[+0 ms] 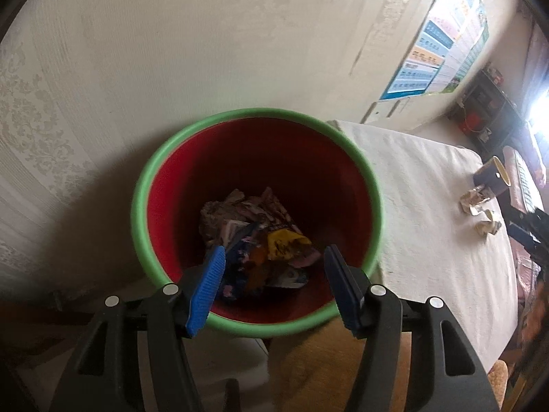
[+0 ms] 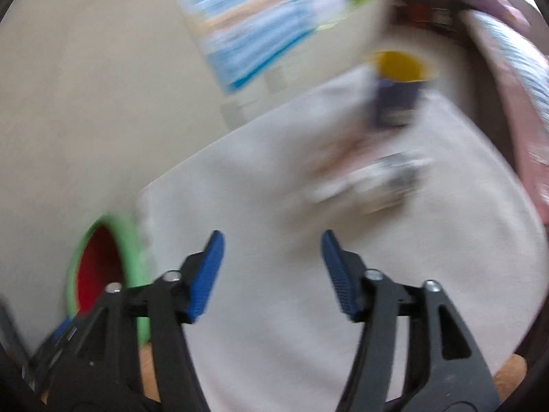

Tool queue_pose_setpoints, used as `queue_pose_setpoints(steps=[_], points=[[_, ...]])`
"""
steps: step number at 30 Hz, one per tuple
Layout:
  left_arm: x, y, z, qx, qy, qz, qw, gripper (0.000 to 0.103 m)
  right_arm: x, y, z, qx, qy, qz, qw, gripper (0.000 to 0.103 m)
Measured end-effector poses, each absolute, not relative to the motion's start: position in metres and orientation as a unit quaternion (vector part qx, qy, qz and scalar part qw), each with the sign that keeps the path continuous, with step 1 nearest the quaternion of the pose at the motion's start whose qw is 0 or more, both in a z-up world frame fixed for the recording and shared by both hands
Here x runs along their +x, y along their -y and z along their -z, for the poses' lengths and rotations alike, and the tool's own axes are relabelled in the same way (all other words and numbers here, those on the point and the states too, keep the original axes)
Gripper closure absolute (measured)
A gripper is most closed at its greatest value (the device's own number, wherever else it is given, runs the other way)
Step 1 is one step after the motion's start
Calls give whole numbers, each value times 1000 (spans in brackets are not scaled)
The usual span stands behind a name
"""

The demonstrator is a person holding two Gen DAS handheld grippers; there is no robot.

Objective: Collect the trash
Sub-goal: 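Grasp the printed paper cup with the right gripper while the left gripper grasps the pink juice box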

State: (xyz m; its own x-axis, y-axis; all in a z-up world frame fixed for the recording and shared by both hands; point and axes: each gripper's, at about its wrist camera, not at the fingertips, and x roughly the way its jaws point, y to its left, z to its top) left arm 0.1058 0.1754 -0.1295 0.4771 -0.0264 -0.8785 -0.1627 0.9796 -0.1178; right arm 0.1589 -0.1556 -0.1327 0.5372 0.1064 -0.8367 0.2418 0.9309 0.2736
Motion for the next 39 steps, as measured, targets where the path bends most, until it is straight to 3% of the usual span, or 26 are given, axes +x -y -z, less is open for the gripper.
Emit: queue_pose_setpoints(steps=[3, 5, 12, 15, 18, 19, 30, 39], points=[[106, -163, 125, -86, -508, -27, 857, 46, 177, 202, 145, 198, -481, 103, 848, 35], [107, -153, 121, -77, -506, -18, 859, 46, 190, 218, 157, 195, -494, 121, 839, 28], [104, -135, 121, -54, -516, -7, 855, 46, 223, 231, 196, 136, -543, 113, 821, 18], [103, -128, 122, -45, -522, -6, 852, 46, 226, 231, 198, 137, -549, 92, 819, 29], [103, -118, 121, -36, -524, -1, 851, 46, 222, 218, 196, 118, -560, 49, 819, 73], [104, -113, 120, -32, -524, 2, 851, 46, 218, 216, 198, 126, -566, 36, 814, 78], [141, -6, 101, 32, -501, 96, 860, 46, 115, 241, 168, 188, -528, -29, 828, 78], [215, 139, 133, 103, -494, 182, 844, 46, 22, 216, 195, 165, -558, -46, 812, 77]])
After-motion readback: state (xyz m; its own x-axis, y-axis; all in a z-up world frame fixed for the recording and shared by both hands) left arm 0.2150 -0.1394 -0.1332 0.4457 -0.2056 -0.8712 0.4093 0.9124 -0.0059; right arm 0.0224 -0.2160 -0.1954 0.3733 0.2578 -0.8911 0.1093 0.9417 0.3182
